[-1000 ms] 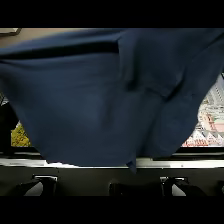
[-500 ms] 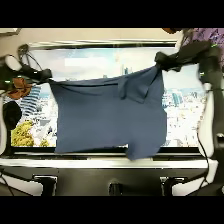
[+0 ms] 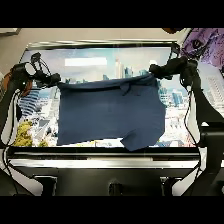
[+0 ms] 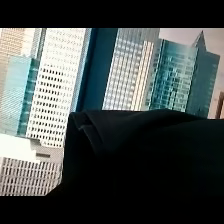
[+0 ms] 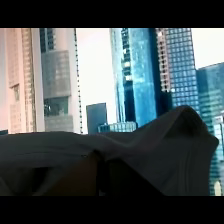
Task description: Fold the clothes and pants, and hang the long-sleeved shirts on hangers.
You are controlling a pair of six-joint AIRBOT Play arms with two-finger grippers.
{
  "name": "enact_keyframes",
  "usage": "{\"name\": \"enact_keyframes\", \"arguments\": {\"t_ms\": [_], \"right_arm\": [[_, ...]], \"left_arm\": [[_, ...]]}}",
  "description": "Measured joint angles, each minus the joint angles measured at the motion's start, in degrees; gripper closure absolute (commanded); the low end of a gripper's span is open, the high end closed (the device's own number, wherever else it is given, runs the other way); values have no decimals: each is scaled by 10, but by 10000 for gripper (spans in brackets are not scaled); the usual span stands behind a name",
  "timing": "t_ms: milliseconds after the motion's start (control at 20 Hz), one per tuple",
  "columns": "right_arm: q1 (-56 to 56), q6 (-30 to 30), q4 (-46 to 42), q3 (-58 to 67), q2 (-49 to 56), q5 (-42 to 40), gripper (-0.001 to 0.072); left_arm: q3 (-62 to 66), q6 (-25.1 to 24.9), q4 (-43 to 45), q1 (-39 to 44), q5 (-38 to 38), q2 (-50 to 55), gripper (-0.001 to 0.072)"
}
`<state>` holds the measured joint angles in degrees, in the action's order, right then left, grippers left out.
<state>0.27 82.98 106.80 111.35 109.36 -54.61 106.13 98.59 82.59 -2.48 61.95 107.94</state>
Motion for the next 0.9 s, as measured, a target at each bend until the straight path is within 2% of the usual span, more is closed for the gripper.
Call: {"name": "enact_keyframes", "arguments": {"t_ms": [400, 900], "right_arm": [[0, -5, -98, 0, -19, -156, 680], [0, -5, -164, -2, -12, -261, 680]], "left_arm": [[1, -1, -1, 3, 177, -4, 692], [-12, -2, -1, 17, 272, 3, 692]]}}
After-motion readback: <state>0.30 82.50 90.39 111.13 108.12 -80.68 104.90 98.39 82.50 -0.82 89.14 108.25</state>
